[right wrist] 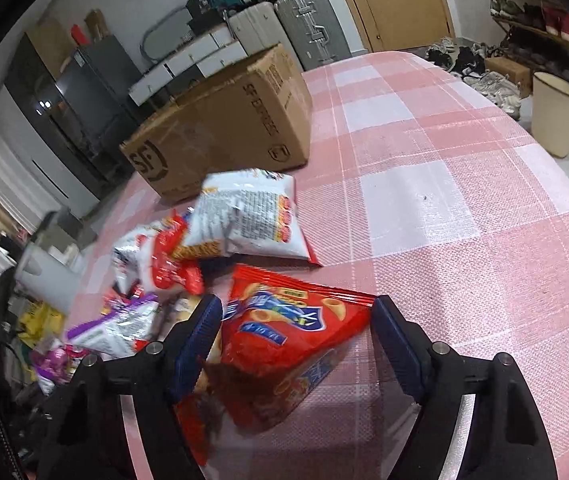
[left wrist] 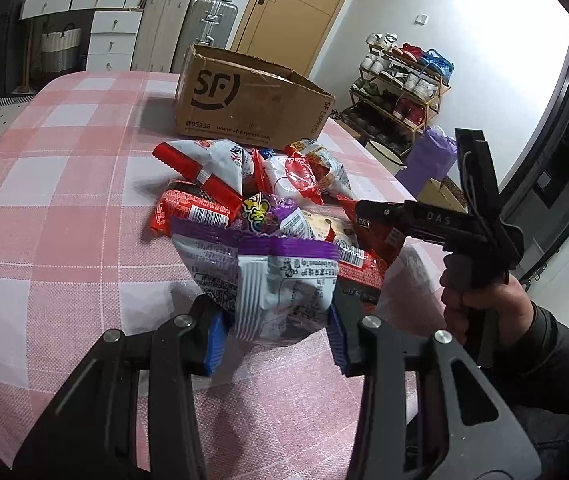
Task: Organize snacks
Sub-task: 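Grasp the red triangular snack bag with the right tool while the left tool holds its bag, then carry both held bags over the cardboard box with both tools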
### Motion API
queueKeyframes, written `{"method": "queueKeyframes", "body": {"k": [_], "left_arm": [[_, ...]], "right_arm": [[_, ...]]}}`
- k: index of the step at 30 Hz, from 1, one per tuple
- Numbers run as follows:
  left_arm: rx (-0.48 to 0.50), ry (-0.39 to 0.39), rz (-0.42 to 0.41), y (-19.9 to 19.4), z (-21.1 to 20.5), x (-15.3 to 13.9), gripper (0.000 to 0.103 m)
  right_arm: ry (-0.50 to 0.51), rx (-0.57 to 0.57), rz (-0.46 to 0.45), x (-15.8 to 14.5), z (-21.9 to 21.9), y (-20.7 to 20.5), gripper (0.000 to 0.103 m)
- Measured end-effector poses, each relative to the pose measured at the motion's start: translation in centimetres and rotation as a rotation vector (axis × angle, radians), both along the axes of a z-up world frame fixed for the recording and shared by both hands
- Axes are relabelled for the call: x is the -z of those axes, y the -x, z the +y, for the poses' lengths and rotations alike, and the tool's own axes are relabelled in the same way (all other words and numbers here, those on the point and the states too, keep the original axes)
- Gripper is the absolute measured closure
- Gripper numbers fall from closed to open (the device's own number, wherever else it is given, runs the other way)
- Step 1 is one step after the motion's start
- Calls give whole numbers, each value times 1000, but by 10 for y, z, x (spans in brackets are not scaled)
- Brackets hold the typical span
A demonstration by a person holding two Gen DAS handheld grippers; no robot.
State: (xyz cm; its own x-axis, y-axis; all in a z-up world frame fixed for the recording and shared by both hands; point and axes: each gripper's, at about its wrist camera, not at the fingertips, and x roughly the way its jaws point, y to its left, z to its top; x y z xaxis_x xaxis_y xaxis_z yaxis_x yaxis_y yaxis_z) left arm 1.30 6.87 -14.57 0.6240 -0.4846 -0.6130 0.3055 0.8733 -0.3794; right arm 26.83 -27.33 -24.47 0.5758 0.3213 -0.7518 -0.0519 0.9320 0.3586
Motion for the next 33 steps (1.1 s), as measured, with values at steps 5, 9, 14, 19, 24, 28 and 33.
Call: {"method": "queueKeyframes", "body": {"k": [5, 9, 14, 19, 24, 28, 33], "left_arm": [[-4, 4, 9, 0, 2, 3, 65], [-10, 6, 16, -3, 3, 5, 65], [-11, 0, 10, -3, 2, 3, 65], [-19, -12, 0, -2, 2, -2, 65], [-26, -16, -16, 3, 1, -11, 65], [-35, -24, -24, 7, 1, -19, 65], [-49, -43, -36, 7, -2, -30, 65]], "right_arm": [[90, -19, -25, 0, 10, 2, 28], [75, -10, -32, 0, 4, 4, 39], [62, -23, -47, 0, 1, 8, 46], [5, -24, -61, -3, -6, 14, 53], [-25, -27, -65, -6, -9, 19, 54], [-62, -35, -84, -13, -12, 26, 54], [-96, -57, -157, -37, -16, 40, 54]]}}
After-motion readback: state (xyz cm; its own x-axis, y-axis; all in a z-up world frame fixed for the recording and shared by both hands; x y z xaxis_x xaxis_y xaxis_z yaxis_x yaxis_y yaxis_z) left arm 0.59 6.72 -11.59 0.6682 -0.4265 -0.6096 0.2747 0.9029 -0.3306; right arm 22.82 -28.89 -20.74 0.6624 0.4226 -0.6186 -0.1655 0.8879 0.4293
